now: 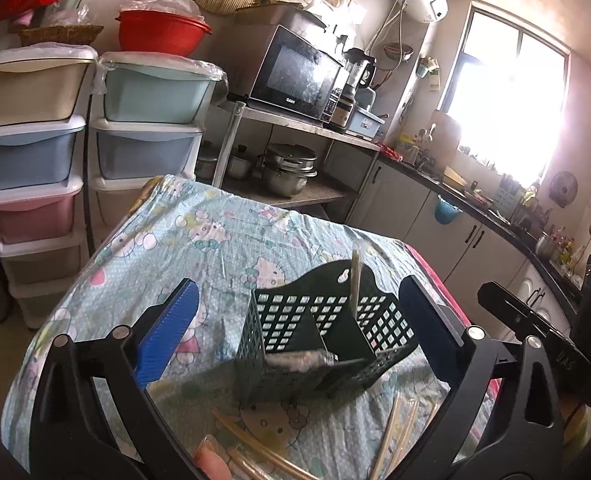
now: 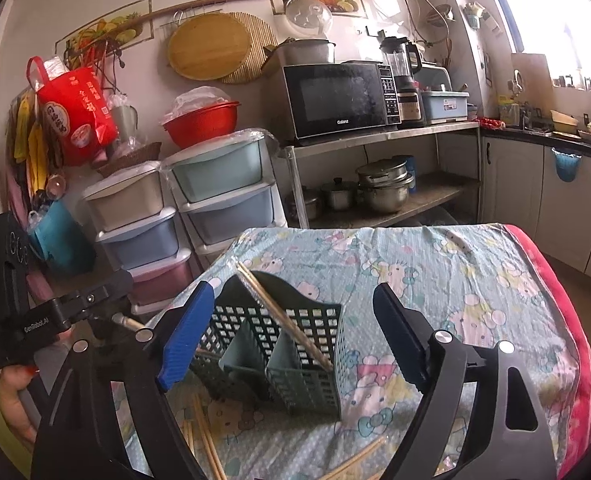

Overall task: Organize utensils
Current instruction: 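Open the left tool over the caddy while the right tool releases its chopstick into it, then move both tools back down to the wrapped chopsticks on the cloth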

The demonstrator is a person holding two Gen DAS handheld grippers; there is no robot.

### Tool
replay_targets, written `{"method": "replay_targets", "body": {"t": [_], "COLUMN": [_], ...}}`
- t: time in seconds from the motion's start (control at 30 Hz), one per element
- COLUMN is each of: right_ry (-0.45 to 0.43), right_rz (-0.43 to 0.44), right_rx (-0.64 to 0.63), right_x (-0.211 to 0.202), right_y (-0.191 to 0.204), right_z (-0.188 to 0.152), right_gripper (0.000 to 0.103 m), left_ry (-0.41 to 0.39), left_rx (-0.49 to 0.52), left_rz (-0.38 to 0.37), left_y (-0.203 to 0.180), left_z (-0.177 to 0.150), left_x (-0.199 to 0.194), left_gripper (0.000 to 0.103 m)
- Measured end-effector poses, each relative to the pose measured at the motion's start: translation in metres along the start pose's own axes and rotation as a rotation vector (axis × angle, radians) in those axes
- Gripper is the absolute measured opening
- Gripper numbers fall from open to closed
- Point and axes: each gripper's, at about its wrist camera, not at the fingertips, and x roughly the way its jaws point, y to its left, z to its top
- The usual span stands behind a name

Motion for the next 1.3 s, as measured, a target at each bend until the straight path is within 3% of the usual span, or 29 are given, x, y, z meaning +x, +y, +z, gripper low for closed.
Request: {"method": "replay_targets", "body": {"t": [0.43, 1.2, 1.3], "right_ry": [0.048, 0.175, 0.192], "right_rz": [0.016, 0.002, -0.002], "right_rx": [-0.003, 0.011, 0.013], "right_x": [-0.017, -0.02, -0.019], "right_y": [-0.006, -0.025, -0.027], "right_z": [-0.026, -0.075, -0.081], "right_gripper": [0.079, 0.079, 0.079], "left_ry": [0.011, 0.196, 0.219], "left_rx": [-0.008, -0.083, -0.081], "left_rz": [0.072, 0.139, 0.141], "left_y": [0.01, 0.045, 0.047], "left_z": [-0.025, -0.088, -0.096], "left_x": [-0.024, -0.016, -0.013], "left_gripper": [0.092, 0.092, 0.088]}}
